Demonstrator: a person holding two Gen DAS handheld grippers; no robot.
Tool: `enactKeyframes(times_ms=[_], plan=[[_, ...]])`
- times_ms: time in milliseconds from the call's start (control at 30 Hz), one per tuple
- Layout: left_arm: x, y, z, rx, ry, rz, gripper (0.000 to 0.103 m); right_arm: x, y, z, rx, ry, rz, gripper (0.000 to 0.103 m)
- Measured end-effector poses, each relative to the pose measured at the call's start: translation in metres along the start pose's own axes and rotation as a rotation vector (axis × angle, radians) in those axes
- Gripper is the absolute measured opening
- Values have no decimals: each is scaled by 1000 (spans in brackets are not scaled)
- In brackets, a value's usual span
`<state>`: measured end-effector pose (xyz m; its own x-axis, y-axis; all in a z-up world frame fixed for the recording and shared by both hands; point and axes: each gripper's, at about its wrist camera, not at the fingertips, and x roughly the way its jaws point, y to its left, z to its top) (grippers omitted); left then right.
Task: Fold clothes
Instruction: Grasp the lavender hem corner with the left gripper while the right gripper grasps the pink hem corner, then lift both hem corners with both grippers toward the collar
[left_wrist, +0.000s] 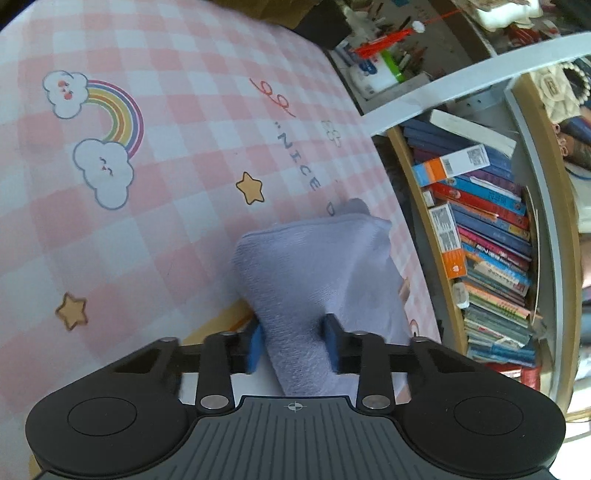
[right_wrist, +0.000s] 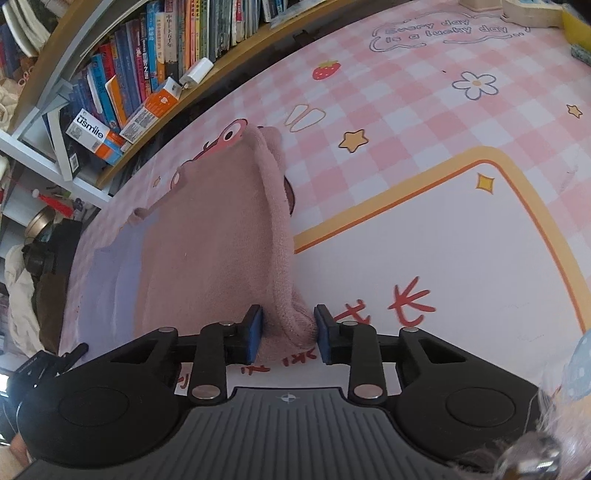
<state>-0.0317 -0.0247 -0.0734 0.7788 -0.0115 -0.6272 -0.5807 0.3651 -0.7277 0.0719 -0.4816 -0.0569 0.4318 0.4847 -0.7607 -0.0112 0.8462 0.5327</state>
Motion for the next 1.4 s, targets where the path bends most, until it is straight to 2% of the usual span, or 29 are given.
enactKeyframes(times_ms=[167,233,300,400,433,533,633,733,967,1400], plan=[[6,1,12,48,4,3,8,9,16,-4,-33,-7,-28,26],[-1,-12,15,139,-31,-1,7,14,22,-6,-40,-6,-29,25],[-14,-37,14,288,-74,-58,7,18,30,-8,-53,-3,-31,25],[-27,-62,11,437,-114,-142,8,24,40,-11,-79,1,-35,25],[-27,-64,10,463,-119,-145,8,25,43,-12,-87,3,-35,25],[-21,-54,18,435,-105,-126,8,29,51,-15,-110,0,-47,25],[-11,-34,30,337,-65,-92,9,30,52,-16,-112,-7,-55,25],[-2,-21,37,290,-32,-67,19,31,53,-17,-108,-14,-62,25],[10,-3,43,259,19,-52,28,32,55,-20,-103,-37,-74,25],[27,5,54,222,75,-94,32,36,62,-21,-117,-46,-112,25]])
